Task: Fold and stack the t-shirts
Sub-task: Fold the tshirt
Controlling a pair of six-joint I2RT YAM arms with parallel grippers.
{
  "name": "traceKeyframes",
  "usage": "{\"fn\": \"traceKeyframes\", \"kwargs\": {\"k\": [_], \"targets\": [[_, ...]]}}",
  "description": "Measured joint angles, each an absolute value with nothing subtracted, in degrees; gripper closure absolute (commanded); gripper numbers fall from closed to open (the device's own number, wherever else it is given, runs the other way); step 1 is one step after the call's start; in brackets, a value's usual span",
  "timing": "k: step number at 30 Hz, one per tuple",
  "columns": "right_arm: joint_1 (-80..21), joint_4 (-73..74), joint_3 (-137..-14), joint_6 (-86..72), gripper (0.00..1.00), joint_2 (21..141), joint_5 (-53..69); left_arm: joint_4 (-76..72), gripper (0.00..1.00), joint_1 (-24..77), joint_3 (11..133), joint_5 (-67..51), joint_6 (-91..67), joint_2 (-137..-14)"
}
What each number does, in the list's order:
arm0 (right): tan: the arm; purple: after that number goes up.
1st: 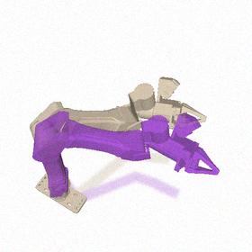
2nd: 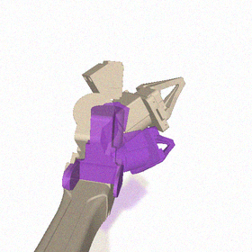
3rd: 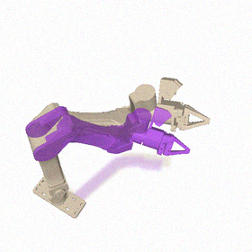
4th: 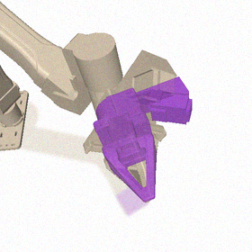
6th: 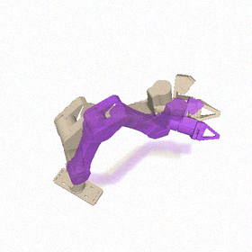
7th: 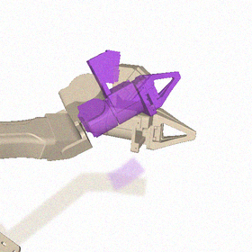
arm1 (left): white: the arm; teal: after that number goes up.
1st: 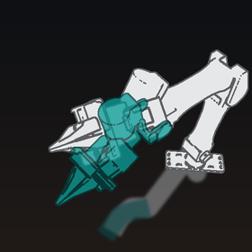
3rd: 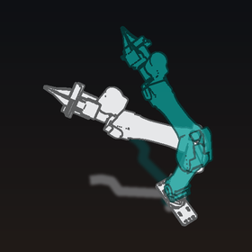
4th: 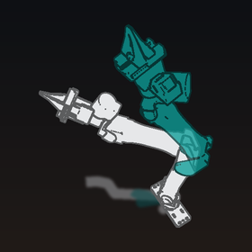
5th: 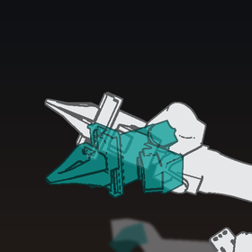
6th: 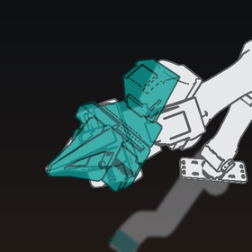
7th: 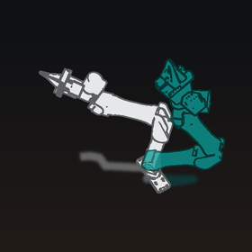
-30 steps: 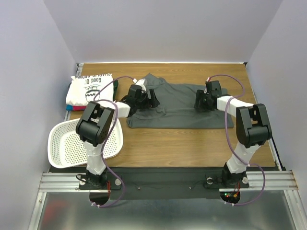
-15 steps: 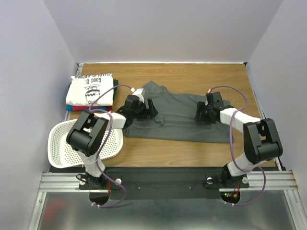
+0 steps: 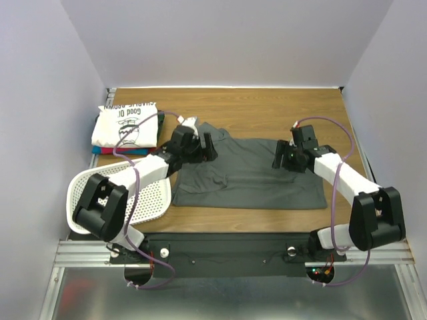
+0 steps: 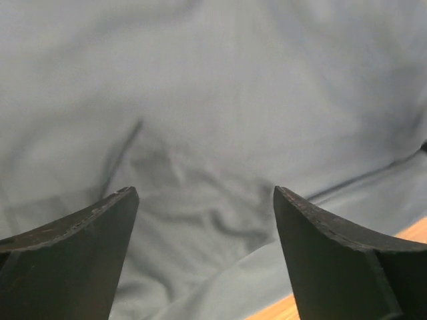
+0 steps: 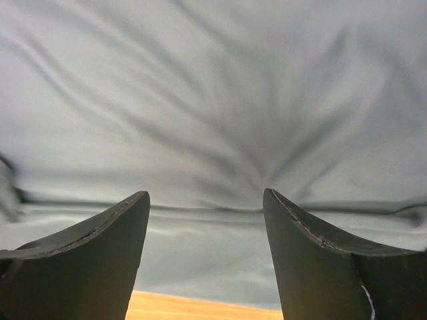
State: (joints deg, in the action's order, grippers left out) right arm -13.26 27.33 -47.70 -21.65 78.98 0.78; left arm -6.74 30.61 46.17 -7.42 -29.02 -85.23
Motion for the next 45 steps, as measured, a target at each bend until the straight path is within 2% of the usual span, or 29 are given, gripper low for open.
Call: {"fn": "traceKeyframes", "kwargs": {"k": [6, 7, 12, 20, 26, 35, 38, 41, 42, 45], "targets": [[-12.8, 28.5, -59.5, -20.2, 0.21, 80.3, -4.1, -2.9, 0.02, 28.8, 67.2, -1.2, -25.2, -88.6], [-12.2, 28.3, -61.8, -19.6, 0.21, 82.0, -4.6, -3.2, 0.02, 27.7, 73.0, -0.1, -24.1, -91.6], [-6.5, 27.0, -68.9, -17.6, 0.21, 90.5, -5.4, -4.1, 0.09, 23.2, 86.2, 0.7, -20.6, -105.2], [4.4, 26.0, -69.8, -16.4, 0.21, 96.8, -4.5, 0.4, 0.15, 19.7, 90.9, -2.5, -17.4, -122.1], [10.8, 24.8, -69.8, -16.2, 0.22, 99.6, -3.8, 2.5, 0.14, 19.8, 93.0, -4.3, -16.5, -124.5], [11.6, 22.7, -71.7, -16.2, 0.26, 108.4, -3.2, 2.0, 0.14, 19.7, 95.1, -5.8, -16.3, -125.1], [11.6, 21.7, -72.9, -16.5, 0.30, 109.5, -3.2, 2.0, 0.15, 19.7, 95.1, -6.0, -16.3, -125.6], [11.6, 21.5, -73.1, -16.5, 0.38, 109.9, -3.3, 2.0, 0.15, 19.7, 95.2, -6.1, -16.3, -126.6], [11.6, 21.4, -73.1, -16.6, 0.44, 109.9, -3.5, 2.0, 0.14, 19.7, 95.2, -6.1, -16.3, -126.8], [11.6, 21.4, -73.1, -16.7, 0.55, 110.1, -4.2, 1.9, 0.14, 19.7, 95.2, -6.3, -16.2, -127.8]]}}
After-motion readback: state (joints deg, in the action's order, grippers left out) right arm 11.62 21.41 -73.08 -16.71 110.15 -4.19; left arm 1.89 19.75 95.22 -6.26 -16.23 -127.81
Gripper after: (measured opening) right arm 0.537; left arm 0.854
